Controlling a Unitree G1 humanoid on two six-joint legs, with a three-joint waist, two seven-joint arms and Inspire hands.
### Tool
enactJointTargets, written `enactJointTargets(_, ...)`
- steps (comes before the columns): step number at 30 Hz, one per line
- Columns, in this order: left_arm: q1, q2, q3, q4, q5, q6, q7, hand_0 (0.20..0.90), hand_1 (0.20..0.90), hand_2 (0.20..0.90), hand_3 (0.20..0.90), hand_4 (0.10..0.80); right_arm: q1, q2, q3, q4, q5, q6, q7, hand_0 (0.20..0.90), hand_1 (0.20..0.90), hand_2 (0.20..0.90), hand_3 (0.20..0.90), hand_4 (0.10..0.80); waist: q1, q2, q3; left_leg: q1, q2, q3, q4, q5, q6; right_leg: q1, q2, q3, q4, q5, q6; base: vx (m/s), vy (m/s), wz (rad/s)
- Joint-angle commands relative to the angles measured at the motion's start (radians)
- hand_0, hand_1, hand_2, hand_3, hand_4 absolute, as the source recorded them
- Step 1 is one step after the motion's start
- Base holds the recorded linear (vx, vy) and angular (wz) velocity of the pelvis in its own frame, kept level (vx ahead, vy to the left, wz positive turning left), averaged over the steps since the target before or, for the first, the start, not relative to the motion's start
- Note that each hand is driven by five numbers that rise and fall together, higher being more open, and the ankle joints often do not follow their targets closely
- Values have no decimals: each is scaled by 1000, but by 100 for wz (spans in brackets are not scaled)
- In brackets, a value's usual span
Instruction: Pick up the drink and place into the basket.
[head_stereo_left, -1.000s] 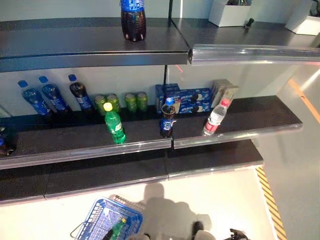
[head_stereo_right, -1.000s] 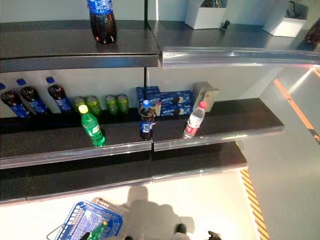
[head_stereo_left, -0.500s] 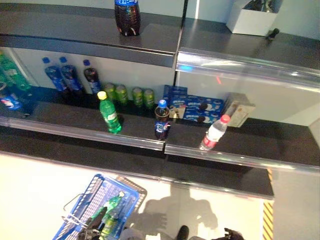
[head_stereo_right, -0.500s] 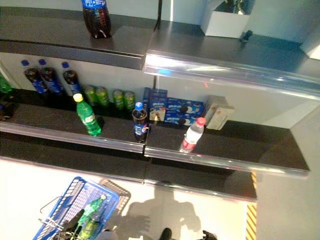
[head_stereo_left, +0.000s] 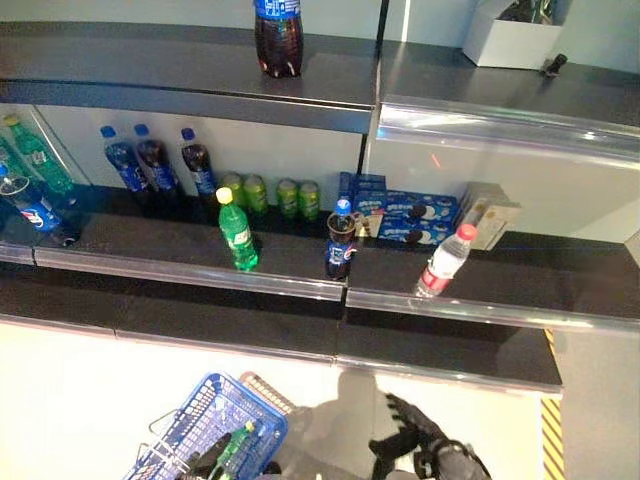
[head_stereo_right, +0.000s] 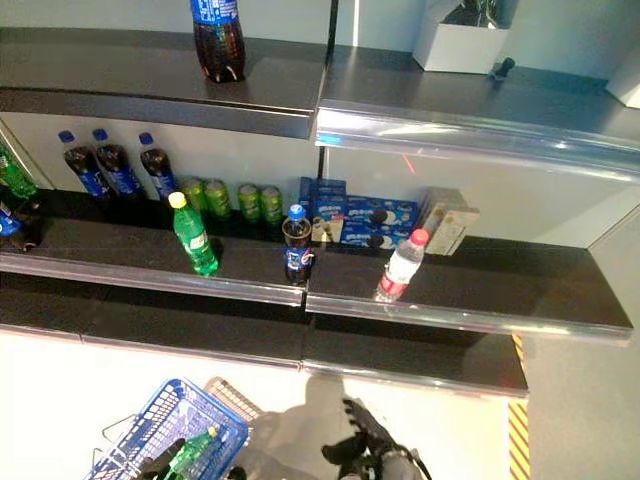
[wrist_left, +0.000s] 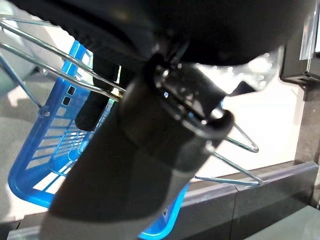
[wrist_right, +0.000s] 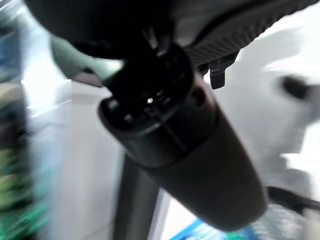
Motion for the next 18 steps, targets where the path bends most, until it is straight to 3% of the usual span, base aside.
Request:
enactJointTargets(1, -8, 27, 12, -91, 23, -92, -14, 300, 300, 300, 200, 100, -108, -151, -110, -297, -66, -87, -105, 900, 900, 900, 900, 800, -29, -10, -16, 17, 14, 38, 57, -42, 12, 57, -38, 49, 27, -42, 63, 0, 0, 0)
enactJointTargets(2, -8, 26, 11, -91, 23, -92, -14, 300, 300, 300, 200, 100, -105, -153, -112, -300, -66, -86, -104, 900, 900, 900, 900, 800, -28, -9, -16, 18, 14, 38, 57, -42, 12, 57, -38, 50, 28, -43, 63, 0, 0, 0)
enactJointTargets(7, 13, -11, 50, -59, 24, -118, -44, 300, 300, 300, 200, 100, -96, -220, -305, -530, -6, -241, -231, 900, 900, 900, 900, 800, -48, -13, -28, 29, 22, 57, 57, -60, 19, 52, -33, 59, 39, -60, 64, -3, 2, -5)
enactJointTargets(12, 22, -35, 71, -23, 33, -140, -76, 300, 300, 300, 200, 100, -105, -225, -427, -609, 41, -300, -415, 900, 900, 900, 900, 800, -48, -7, -33, 25, 29, 63, 83, -76, 22, 50, -29, 52, 60, -80, 56, -1, 1, -1)
enactJointTargets(18, 19, -41, 72, 18, 29, -155, -98, 300, 300, 300, 200, 100, -137, -195, -486, -603, 59, -332, -607, 900, 900, 900, 900, 800, -41, 7, -28, 7, 33, 58, 139, -93, 22, 38, -26, 30, 122, -115, 37, 22, 22, -2)
